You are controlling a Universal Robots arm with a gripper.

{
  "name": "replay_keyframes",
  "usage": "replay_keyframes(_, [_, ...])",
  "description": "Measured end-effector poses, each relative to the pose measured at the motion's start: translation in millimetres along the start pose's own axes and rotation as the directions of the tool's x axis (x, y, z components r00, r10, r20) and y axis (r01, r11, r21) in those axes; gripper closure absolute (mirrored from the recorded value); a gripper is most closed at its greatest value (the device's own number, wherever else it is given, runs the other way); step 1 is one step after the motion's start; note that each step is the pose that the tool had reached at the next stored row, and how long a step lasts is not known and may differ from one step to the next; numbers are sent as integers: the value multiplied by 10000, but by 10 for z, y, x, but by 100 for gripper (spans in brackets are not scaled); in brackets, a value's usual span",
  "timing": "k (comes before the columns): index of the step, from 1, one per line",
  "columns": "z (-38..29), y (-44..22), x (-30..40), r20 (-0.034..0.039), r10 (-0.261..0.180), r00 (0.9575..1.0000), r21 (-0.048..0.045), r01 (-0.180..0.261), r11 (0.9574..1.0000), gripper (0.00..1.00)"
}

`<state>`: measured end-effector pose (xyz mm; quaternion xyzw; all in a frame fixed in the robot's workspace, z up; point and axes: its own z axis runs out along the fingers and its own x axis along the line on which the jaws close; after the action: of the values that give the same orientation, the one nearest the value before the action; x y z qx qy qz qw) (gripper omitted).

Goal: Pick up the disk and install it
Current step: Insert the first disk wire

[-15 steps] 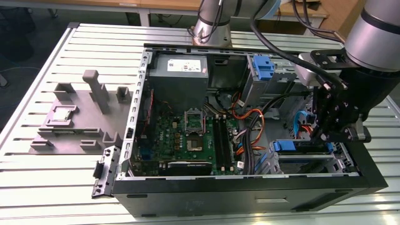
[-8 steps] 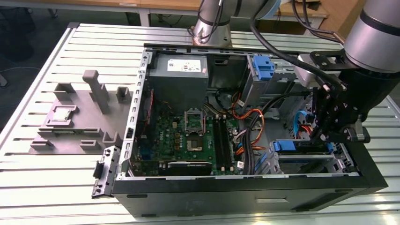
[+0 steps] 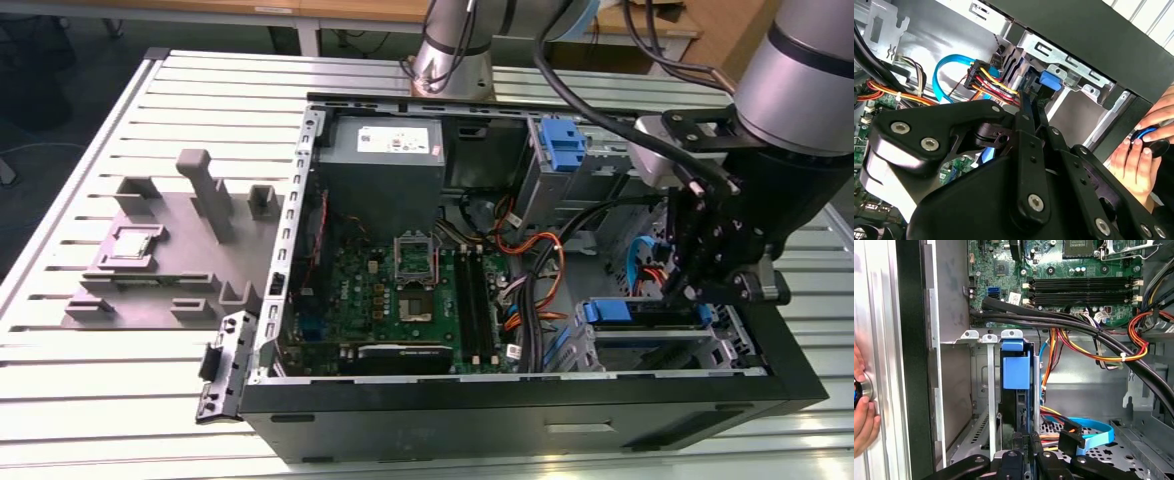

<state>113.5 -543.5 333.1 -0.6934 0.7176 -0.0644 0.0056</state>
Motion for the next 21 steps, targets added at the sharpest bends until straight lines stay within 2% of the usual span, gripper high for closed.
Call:
replay_keyframes(5, [1,17,-1,33,4,10000,25,-4,10000,83])
replay_keyframes(9, [4,18,0,96,17,10000,23,-17,10000,83])
replay_keyframes(21, [9,6,5,96,39,9999,21,-39,10000,83])
